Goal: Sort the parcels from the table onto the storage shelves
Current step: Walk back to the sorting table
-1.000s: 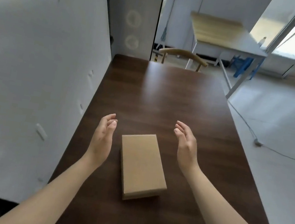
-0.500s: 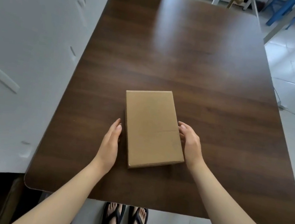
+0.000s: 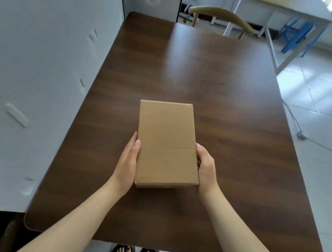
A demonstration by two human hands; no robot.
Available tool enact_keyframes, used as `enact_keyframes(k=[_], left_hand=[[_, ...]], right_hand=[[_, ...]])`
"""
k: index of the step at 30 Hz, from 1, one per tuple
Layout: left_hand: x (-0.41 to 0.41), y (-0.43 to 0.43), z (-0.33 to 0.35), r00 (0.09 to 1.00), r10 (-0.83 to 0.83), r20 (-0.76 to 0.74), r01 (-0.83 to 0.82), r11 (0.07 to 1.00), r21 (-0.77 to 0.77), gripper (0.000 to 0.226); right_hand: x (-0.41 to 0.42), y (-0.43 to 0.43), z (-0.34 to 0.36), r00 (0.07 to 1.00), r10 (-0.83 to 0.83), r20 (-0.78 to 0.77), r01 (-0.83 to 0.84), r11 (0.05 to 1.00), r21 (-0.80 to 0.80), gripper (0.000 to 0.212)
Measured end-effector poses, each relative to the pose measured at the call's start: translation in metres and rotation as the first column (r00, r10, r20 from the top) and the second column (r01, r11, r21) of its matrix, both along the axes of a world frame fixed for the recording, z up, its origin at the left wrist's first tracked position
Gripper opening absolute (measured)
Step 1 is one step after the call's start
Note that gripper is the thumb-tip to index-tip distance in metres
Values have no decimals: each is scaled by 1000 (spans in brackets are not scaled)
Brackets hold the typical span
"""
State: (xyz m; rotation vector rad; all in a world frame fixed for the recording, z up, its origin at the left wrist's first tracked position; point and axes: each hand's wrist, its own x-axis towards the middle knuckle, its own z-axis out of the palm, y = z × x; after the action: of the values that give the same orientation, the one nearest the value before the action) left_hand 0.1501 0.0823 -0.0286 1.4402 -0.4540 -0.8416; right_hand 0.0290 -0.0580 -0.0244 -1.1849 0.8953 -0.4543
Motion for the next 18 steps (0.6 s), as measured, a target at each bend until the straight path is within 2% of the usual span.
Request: enact_keyframes(k=[4, 8, 12, 18], left_hand=[[16, -25, 73, 997, 5, 83, 4, 994, -108, 62], [28, -48, 165, 982, 2, 187, 44, 969, -244, 72], [34, -65, 256, 945, 8, 328, 128, 912, -391, 60], [23, -74, 370, 867, 80, 492, 237, 802, -549, 37]], right_hand=[[13, -22, 73, 994, -11, 107, 21, 995, -95, 47], [21, -40, 169, 974, -32, 225, 84, 970, -228, 46], [19, -50, 261, 940, -31, 339, 166, 912, -376, 35], [10, -48, 371, 851, 9, 525, 283, 834, -474, 25]])
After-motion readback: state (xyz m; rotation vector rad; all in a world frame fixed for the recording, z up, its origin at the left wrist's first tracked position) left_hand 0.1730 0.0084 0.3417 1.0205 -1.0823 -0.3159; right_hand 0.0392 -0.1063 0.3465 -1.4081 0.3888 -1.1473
